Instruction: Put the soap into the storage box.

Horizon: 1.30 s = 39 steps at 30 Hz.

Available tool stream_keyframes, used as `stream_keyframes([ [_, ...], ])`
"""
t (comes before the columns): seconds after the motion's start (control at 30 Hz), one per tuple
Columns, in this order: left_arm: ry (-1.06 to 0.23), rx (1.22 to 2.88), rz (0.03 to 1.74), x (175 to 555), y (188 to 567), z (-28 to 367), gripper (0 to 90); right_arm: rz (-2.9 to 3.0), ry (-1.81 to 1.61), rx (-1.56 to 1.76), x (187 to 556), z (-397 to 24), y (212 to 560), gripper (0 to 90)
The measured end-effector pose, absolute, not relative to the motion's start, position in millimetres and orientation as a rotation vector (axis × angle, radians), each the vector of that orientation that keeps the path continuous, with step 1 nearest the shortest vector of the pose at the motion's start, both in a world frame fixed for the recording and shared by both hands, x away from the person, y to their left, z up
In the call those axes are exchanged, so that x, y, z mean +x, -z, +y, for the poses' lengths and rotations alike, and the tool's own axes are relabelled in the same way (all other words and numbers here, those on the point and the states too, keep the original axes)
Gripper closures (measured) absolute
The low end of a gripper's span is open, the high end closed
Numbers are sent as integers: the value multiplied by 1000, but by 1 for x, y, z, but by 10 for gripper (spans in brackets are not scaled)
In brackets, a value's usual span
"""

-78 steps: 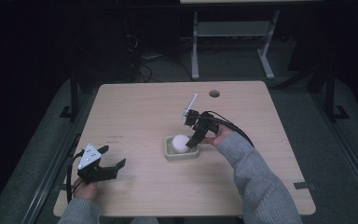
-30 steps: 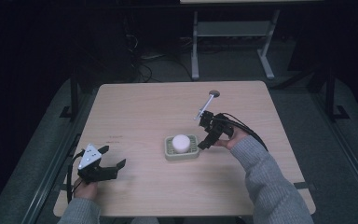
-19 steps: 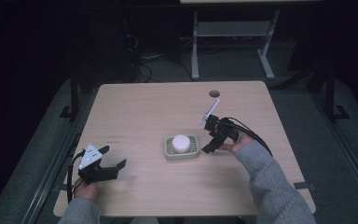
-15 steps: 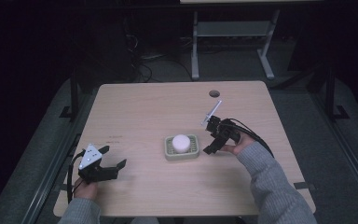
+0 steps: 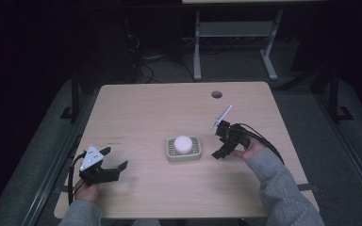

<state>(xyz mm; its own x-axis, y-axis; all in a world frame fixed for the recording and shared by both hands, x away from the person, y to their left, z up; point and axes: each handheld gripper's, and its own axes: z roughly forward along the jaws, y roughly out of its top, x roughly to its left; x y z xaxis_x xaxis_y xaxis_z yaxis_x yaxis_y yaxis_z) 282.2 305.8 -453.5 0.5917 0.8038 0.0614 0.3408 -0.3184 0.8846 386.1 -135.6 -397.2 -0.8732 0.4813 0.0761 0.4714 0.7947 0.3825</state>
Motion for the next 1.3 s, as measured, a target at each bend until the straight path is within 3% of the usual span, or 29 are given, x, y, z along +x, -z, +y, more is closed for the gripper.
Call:
stream_keyframes([
  [1.3,-631,1907,917,282,453,305,128,2920,-695,877,352,-181,414,229],
])
